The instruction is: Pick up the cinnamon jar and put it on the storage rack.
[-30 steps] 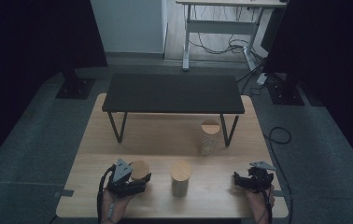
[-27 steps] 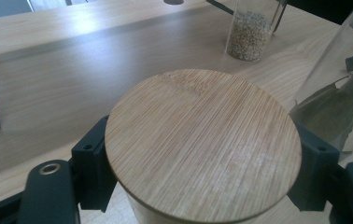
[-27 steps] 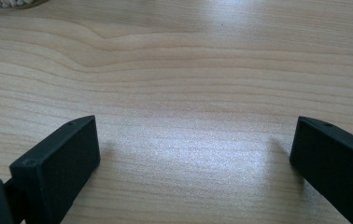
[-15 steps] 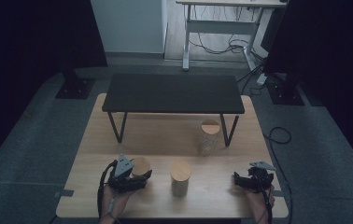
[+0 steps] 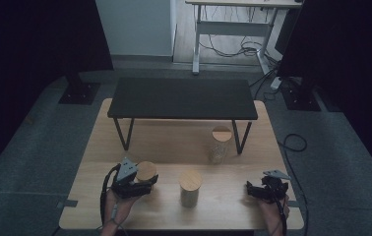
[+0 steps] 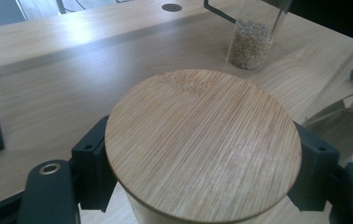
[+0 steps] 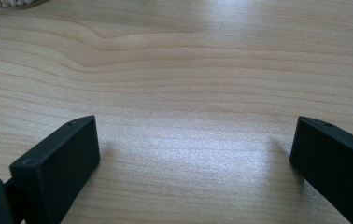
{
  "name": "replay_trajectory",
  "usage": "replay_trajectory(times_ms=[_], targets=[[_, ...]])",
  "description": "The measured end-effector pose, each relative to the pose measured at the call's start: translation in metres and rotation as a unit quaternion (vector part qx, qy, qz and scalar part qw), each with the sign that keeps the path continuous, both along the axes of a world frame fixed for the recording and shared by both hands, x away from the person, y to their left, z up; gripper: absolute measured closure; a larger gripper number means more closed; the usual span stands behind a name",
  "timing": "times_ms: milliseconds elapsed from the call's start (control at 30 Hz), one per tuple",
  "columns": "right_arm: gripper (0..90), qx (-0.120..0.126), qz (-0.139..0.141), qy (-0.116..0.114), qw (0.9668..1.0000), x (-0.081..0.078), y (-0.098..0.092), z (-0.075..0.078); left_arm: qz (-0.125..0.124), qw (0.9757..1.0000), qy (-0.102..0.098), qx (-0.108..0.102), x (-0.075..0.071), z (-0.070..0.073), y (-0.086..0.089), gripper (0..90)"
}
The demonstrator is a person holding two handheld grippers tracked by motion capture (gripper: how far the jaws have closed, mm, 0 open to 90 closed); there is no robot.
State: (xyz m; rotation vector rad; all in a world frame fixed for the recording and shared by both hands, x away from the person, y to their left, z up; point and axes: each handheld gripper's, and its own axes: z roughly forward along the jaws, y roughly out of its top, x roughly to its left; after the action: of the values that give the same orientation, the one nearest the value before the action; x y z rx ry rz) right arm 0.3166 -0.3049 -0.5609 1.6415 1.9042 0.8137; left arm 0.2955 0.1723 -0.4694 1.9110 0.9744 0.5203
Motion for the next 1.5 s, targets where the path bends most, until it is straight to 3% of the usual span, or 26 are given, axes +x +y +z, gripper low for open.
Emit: replay_trajectory(times_ms=[700, 1500], targets=[[0.9, 0.000, 0.000, 0.000, 1.0000, 0.000, 0.000, 0.000, -0.003, 0.9998, -0.018, -0.006, 0.015, 0.012, 0.006, 24.9], [0.9, 0.000, 0.000, 0.000, 1.0000, 0.000, 0.000, 0.000, 0.005, 0.9993, -0.036, 0.003, 0.030, 0.030, 0.009, 24.9]])
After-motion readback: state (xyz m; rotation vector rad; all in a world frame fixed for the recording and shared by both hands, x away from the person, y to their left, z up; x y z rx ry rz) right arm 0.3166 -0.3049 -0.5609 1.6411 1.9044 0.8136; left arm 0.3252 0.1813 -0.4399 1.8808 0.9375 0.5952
